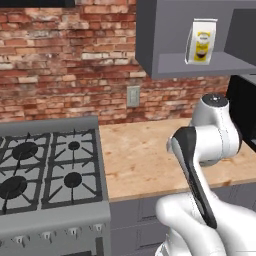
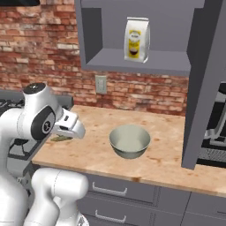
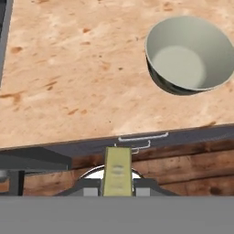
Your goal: Pick the egg and butter from the fridge and place them by the bowl for mixing.
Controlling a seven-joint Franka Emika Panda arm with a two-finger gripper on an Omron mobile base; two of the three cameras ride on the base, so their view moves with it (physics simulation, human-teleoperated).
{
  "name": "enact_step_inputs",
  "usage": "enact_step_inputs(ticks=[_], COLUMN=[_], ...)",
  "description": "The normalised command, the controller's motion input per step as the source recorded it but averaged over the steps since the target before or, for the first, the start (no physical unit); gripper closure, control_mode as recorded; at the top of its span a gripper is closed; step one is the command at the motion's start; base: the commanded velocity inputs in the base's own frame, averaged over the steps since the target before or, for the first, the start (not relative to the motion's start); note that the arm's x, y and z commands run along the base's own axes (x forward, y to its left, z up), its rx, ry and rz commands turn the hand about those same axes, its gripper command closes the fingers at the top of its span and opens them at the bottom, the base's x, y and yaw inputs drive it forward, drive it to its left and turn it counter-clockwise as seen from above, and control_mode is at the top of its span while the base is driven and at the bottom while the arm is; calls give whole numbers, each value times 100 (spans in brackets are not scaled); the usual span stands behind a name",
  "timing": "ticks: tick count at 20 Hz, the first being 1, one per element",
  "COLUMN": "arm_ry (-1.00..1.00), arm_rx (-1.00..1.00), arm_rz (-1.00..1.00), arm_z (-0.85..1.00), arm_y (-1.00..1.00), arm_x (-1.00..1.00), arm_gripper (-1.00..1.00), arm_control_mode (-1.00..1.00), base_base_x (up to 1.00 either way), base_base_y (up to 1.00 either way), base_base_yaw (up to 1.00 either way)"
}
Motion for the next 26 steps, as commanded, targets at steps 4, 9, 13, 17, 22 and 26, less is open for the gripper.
enact_step_inputs(ticks=[4,9,13,17,22,26], arm_ry=[1,0,-2,-10,-24,-20], arm_rx=[0,-2,-10,-9,-8,-5], arm_rz=[0,0,0,0,0,0], arm_z=[-9,-49,-61,-29,-2,0], arm_y=[0,0,0,0,0,0], arm_x=[8,8,24,18,17,27], arm_gripper=[100,100,100,100,100,100], arm_control_mode=[-100,-100,-100,-100,-100,-100], base_base_x=[0,0,0,0,0,0], base_base_y=[0,0,0,0,0,0], base_base_yaw=[0,0,0,0,0,0])
